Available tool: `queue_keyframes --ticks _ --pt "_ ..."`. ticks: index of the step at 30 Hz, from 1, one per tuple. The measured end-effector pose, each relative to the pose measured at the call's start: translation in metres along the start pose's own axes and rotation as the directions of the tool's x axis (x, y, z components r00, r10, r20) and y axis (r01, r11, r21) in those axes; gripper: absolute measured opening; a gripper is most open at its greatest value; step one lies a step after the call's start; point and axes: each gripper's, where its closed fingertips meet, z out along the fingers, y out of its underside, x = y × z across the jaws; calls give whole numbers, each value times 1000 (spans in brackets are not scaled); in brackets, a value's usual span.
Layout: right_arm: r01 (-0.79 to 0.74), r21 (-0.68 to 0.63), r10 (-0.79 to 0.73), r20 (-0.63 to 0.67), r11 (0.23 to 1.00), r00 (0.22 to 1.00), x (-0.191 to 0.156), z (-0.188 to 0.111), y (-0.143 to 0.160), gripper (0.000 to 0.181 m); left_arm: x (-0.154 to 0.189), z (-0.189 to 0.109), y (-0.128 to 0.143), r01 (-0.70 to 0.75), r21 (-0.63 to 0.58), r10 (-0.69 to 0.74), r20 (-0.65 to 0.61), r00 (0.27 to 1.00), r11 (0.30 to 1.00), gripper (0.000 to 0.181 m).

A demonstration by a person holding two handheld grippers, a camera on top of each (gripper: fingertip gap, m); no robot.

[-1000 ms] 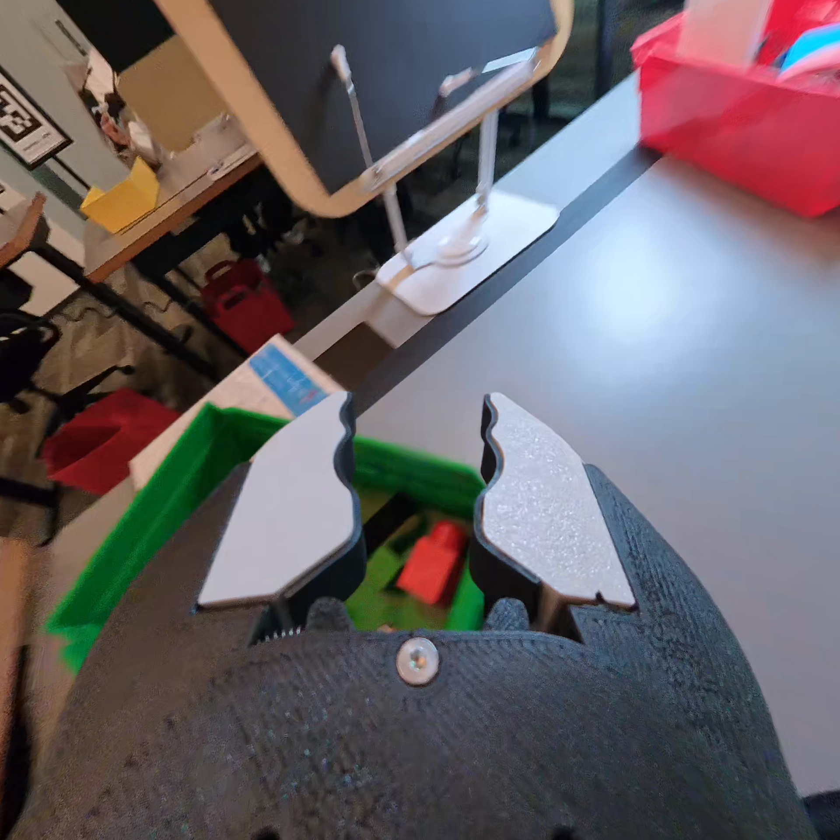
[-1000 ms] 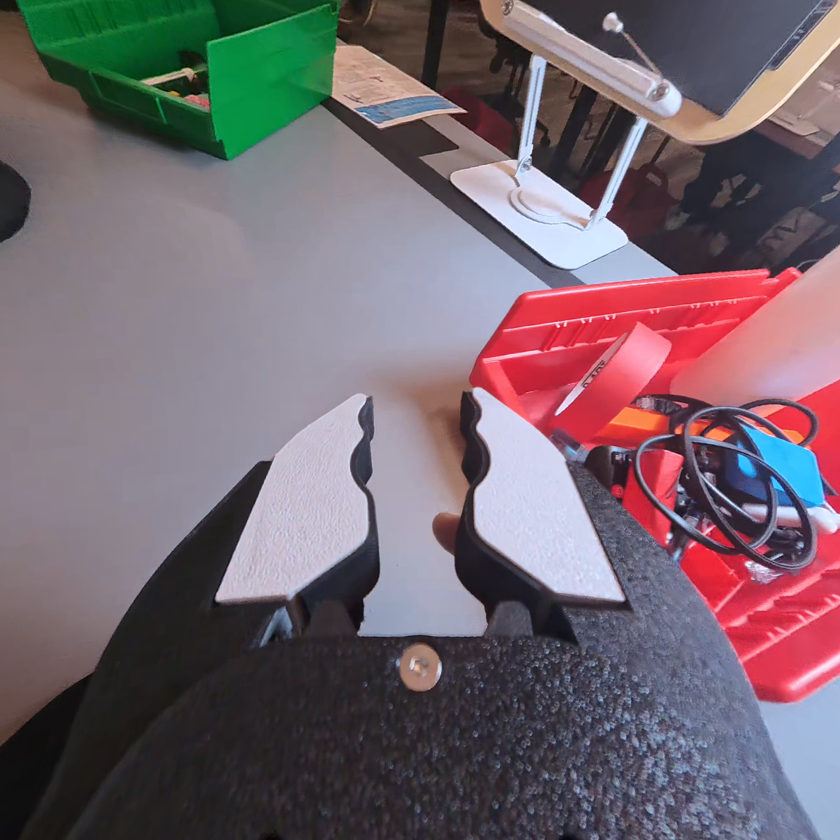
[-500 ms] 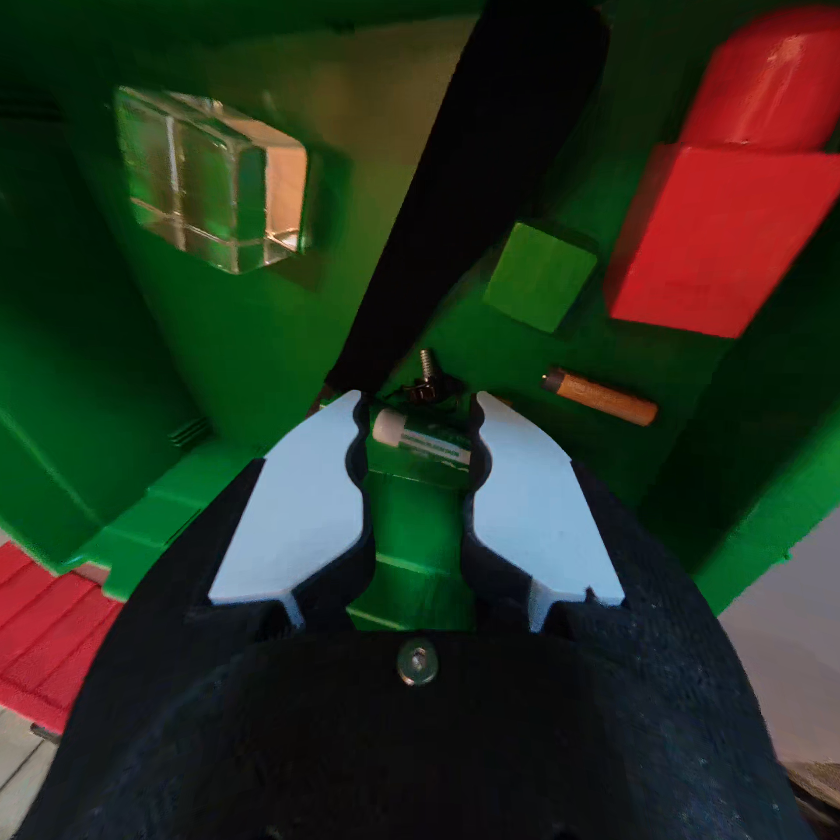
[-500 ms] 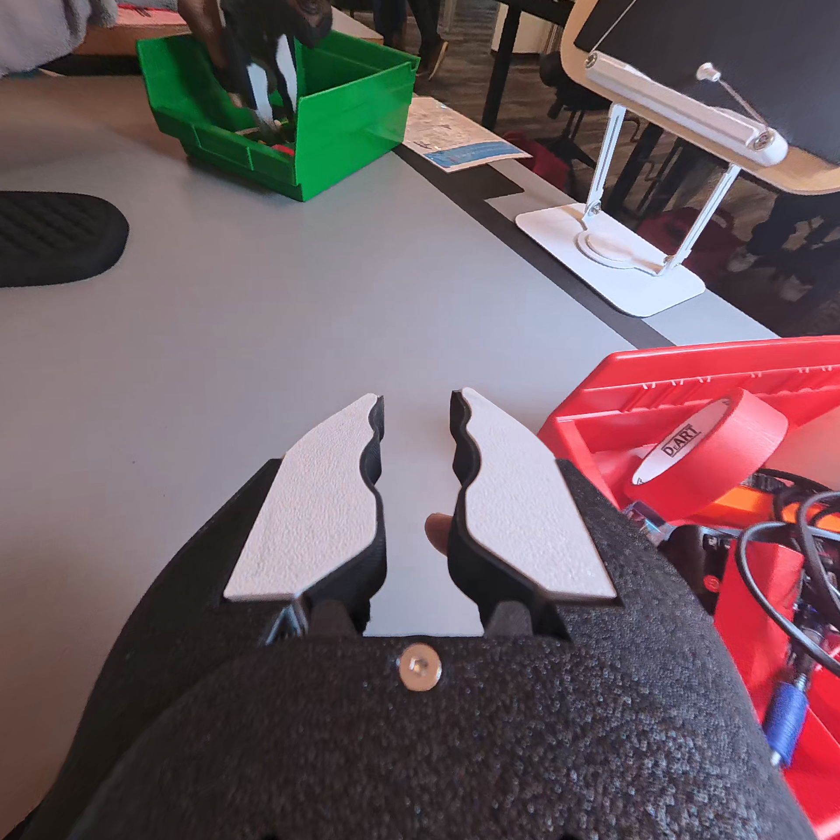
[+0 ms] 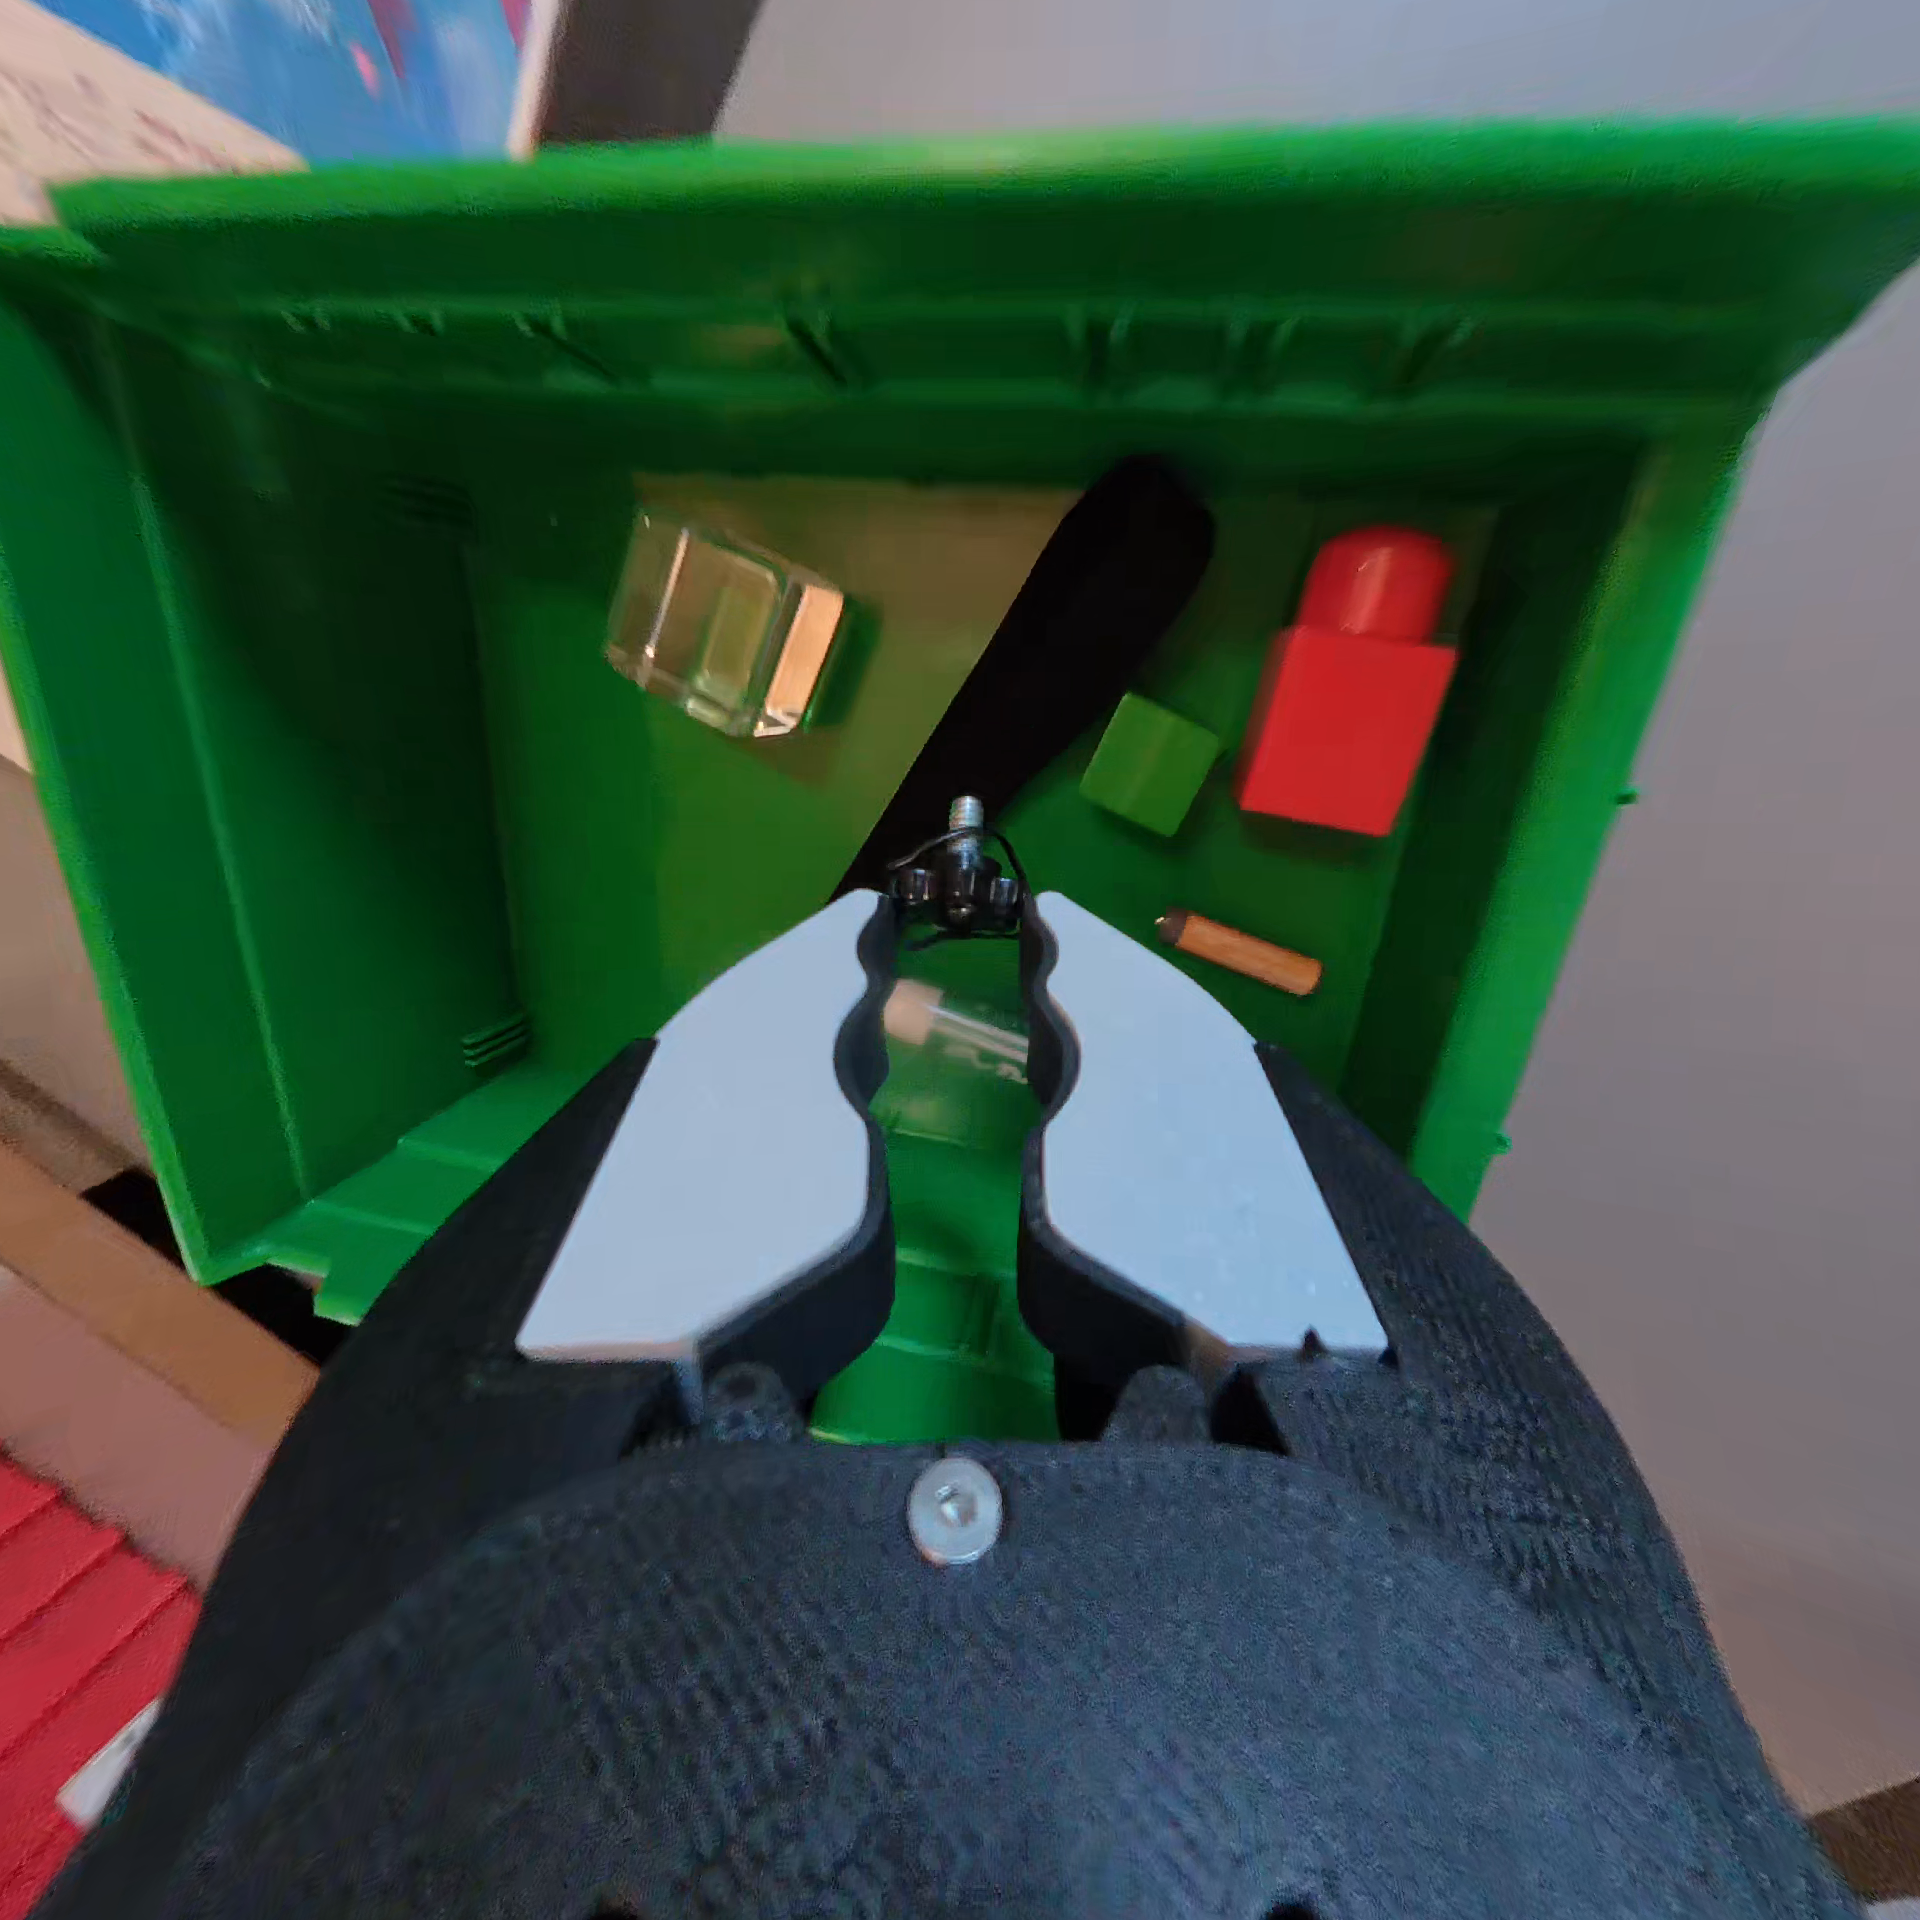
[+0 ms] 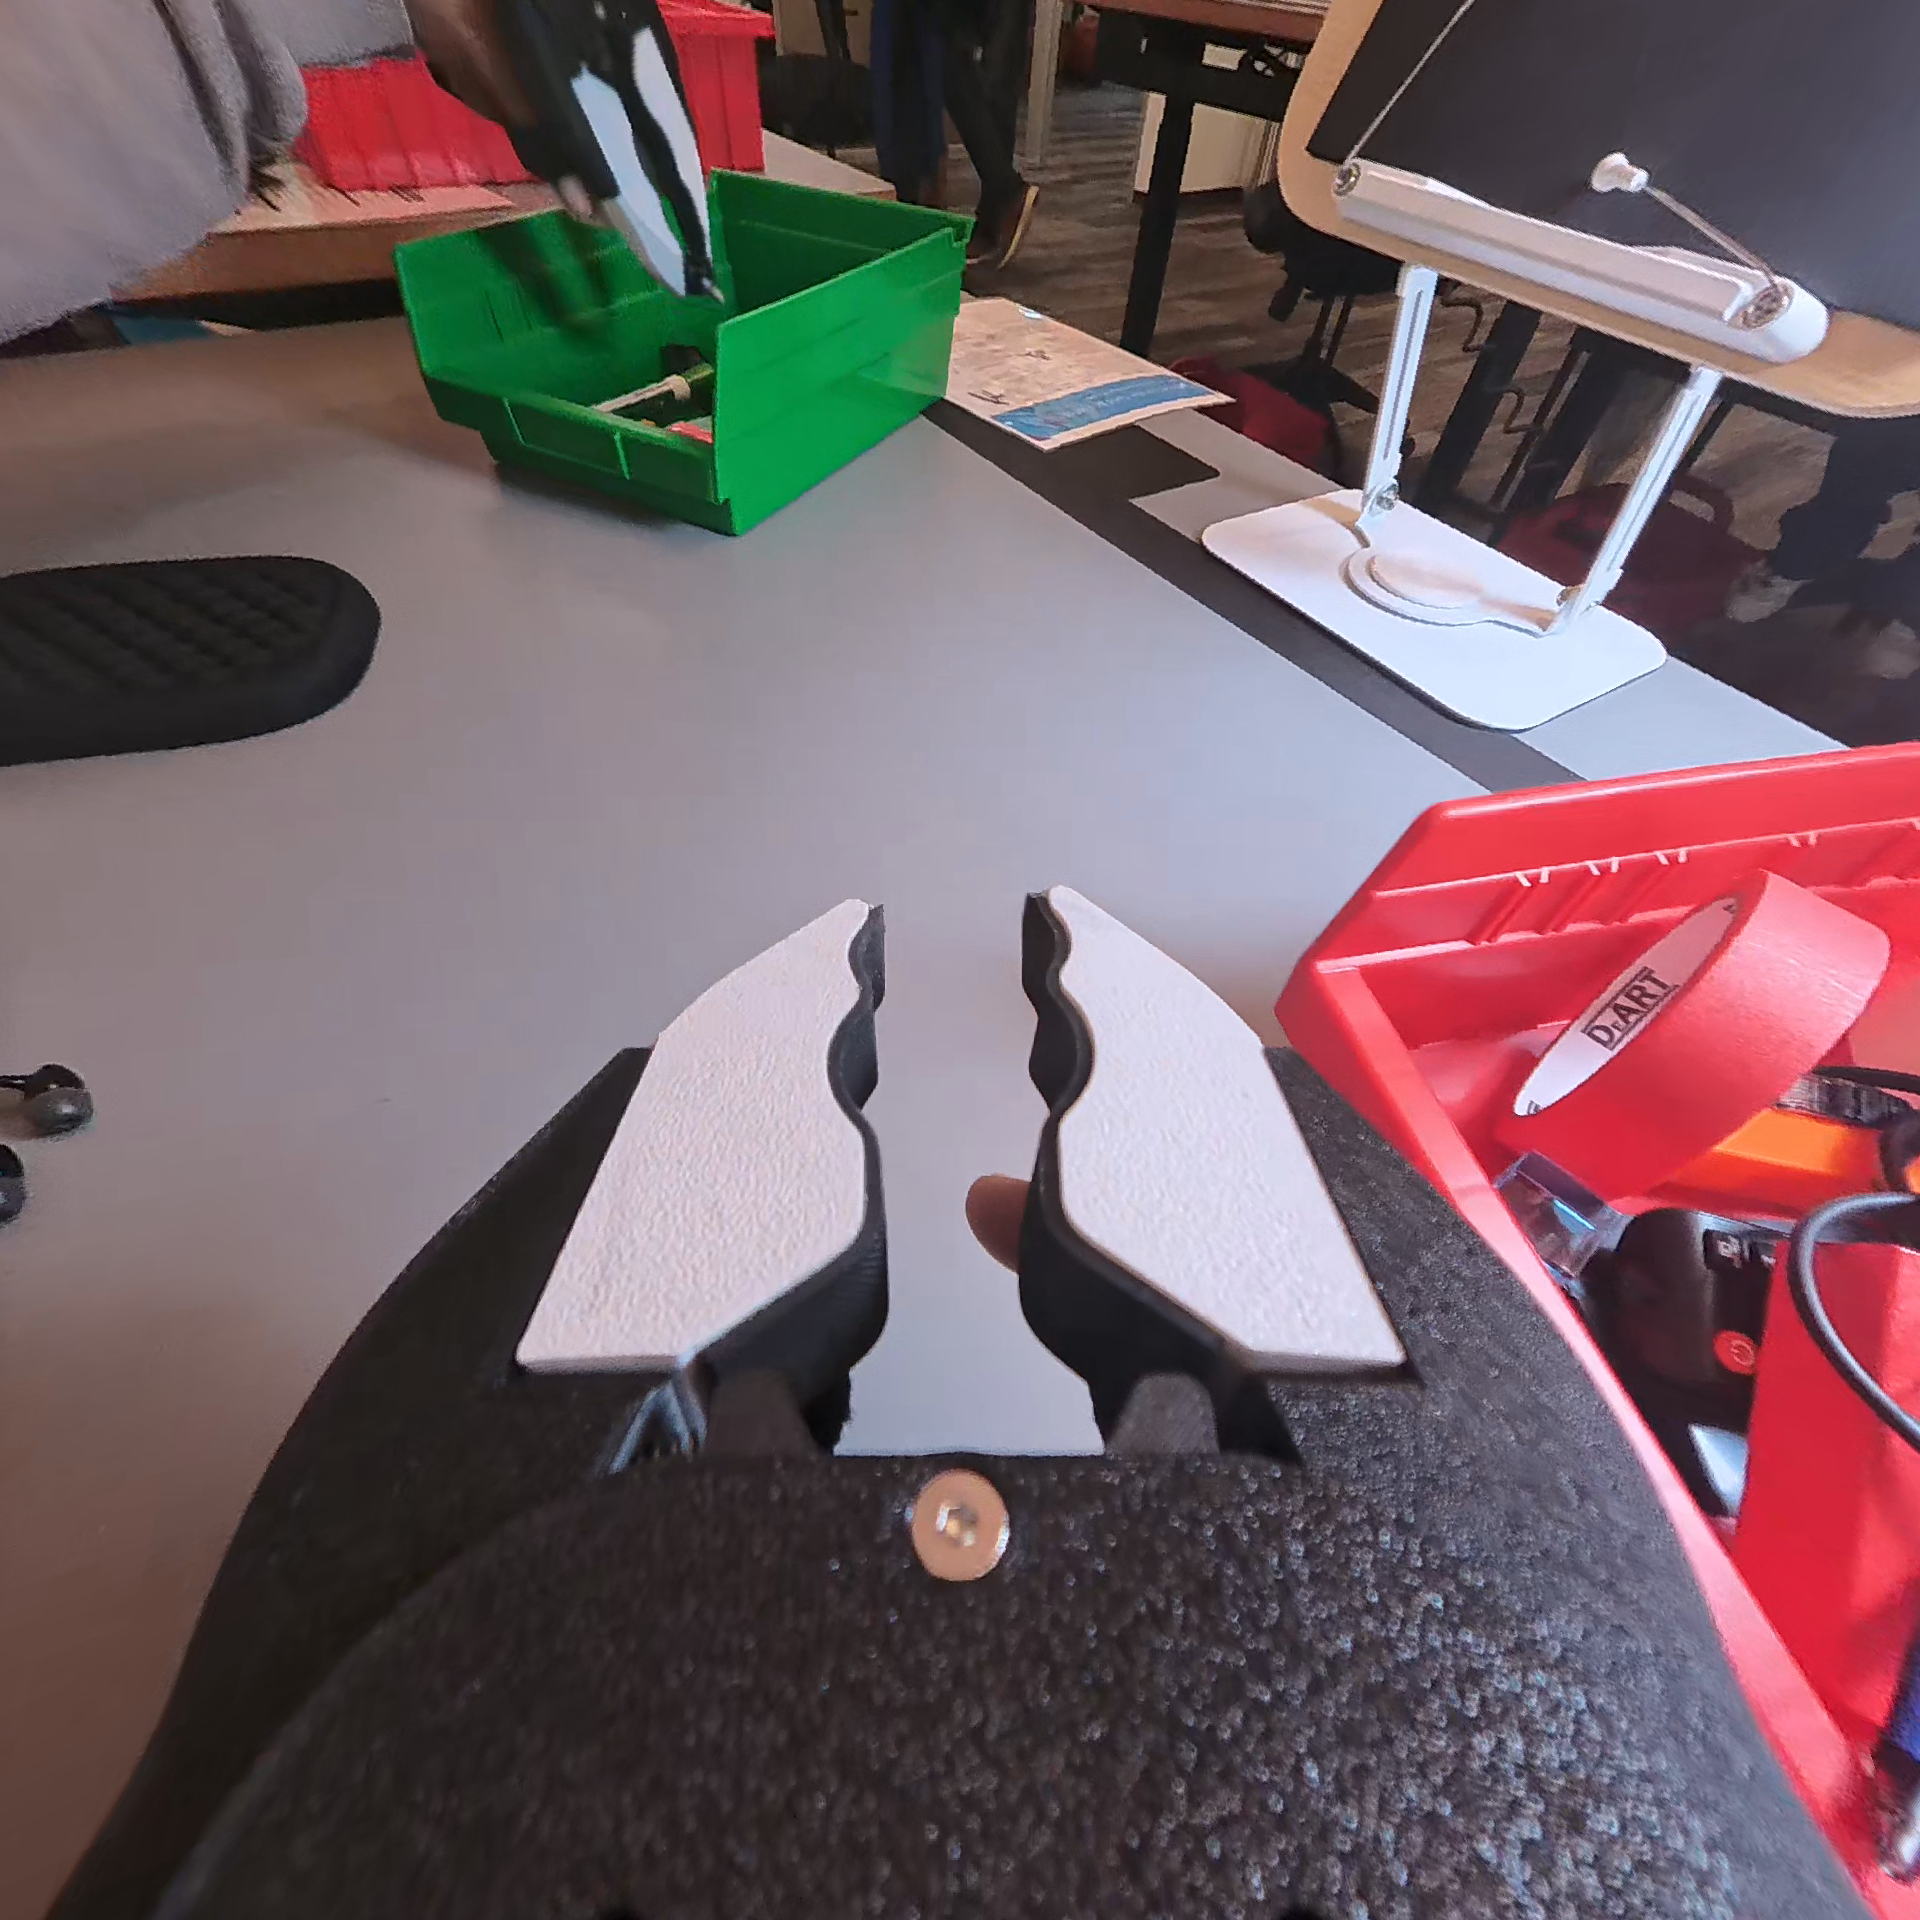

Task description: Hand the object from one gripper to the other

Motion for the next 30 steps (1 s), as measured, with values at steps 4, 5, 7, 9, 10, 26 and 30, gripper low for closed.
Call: queue_keyframes --ticks 4,5,7,9,10,26,30 --pt "13 -3 -13 20 1000 1000 -8 3 -2 25 11 -21 -19 19 193 -11 -44 999 981 23" --pt "19 -7 -19 24 1000 1000 -10 4 -2 25 15 -25 -24 25 247 -10 -62 998 969 23" --pt "25 -12 -25 33 1000 999 -14 6 -2 25 23 -34 -36 38 367 -1 -100 995 929 23" --pt "31 15 -32 51 999 998 -20 9 -9 25 36 -47 -51 65 497 18 -160 987 865 23" --pt "39 43 -42 65 998 997 -25 11 -16 25 45 -56 -61 76 561 38 -189 981 825 23" --pt "-163 248 99 252 955 963 -99 153 -123 22 188 -113 -169 -200 916 182 143 973 349 23" --pt "-283 254 181 362 925 915 -105 179 -139 22 202 -111 -172 -262 908 167 218 962 326 23"
